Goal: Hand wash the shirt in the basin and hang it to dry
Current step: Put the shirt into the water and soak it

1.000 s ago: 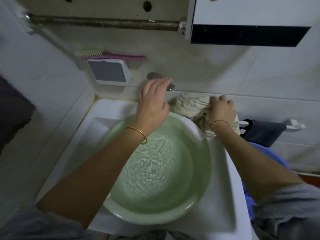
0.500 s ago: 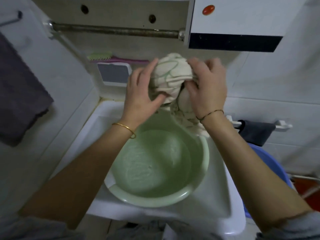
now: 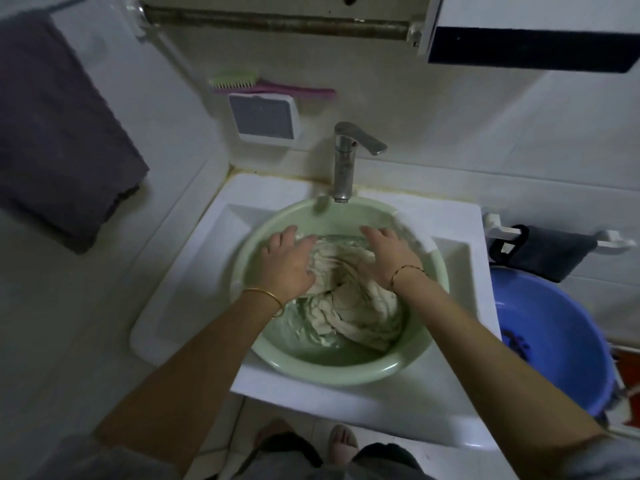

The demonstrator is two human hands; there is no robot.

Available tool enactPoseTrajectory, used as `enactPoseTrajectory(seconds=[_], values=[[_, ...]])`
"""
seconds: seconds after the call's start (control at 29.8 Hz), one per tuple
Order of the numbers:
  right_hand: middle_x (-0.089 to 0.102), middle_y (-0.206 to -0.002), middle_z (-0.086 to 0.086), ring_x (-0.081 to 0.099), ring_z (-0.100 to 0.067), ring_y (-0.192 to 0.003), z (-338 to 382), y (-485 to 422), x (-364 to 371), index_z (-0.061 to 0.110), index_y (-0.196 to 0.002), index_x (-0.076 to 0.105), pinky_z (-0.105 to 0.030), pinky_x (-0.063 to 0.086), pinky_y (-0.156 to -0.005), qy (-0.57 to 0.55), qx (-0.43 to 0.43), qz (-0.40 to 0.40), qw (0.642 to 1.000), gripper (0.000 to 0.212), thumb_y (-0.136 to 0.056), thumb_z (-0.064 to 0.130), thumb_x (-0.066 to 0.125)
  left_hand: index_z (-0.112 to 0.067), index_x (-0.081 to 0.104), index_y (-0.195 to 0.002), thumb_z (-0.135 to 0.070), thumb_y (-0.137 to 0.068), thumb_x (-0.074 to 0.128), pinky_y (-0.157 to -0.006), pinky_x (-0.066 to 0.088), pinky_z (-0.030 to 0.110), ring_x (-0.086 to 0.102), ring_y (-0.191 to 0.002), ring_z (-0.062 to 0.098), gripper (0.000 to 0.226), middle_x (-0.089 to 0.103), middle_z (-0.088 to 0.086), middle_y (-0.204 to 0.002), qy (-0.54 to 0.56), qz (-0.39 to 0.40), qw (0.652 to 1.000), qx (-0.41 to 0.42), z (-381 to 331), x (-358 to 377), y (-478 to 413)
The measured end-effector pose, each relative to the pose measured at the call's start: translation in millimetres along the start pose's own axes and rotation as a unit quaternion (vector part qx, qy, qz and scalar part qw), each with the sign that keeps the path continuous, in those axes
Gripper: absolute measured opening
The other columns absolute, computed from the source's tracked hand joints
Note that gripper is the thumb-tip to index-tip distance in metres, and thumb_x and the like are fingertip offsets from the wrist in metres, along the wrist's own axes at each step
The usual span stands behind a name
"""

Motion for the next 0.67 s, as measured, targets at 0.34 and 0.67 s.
enactPoseTrajectory(seconds=[0.34,0.67], values=[[0.001,-0.159,-0.004,0.007,-0.034,-0.144,15,-15,62,0.029,-0.151,-0.001,-0.053,0.019,-0.114,0.148,-0.019,0.149,0.978,0.080,-0.092,0.037,0.052,-0.037,-0.003,-0.149,-0.064,-0.085,0.043,-0.116,0.004,0.054,-0.010,-0.145,0.033,0.083,-0.014,0.007,-0.158,-0.099,0.159,0.980,0.069,-1,57,-28],[-0.032,-0.152,-0.010,-0.020,-0.044,-0.139,-3,-18,132,0.027,-0.143,-0.030,-0.069,0.011,-0.106,0.261,-0.001,0.225,0.939,0.107,-0.084,0.060,0.053,-0.033,-0.024,-0.144,-0.071,-0.078,0.049,-0.115,-0.004,0.055,-0.017,-0.143,0.035,0.106,-0.026,0.008,-0.155,-0.129,0.293,0.945,0.063,14,132,-27]])
Point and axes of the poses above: each hand's wrist, its own y-axis away from the middle knuckle, its own x-axis out of the palm, z = x × y, the point moved 5 cm from there along -y, towards the middle knuckle
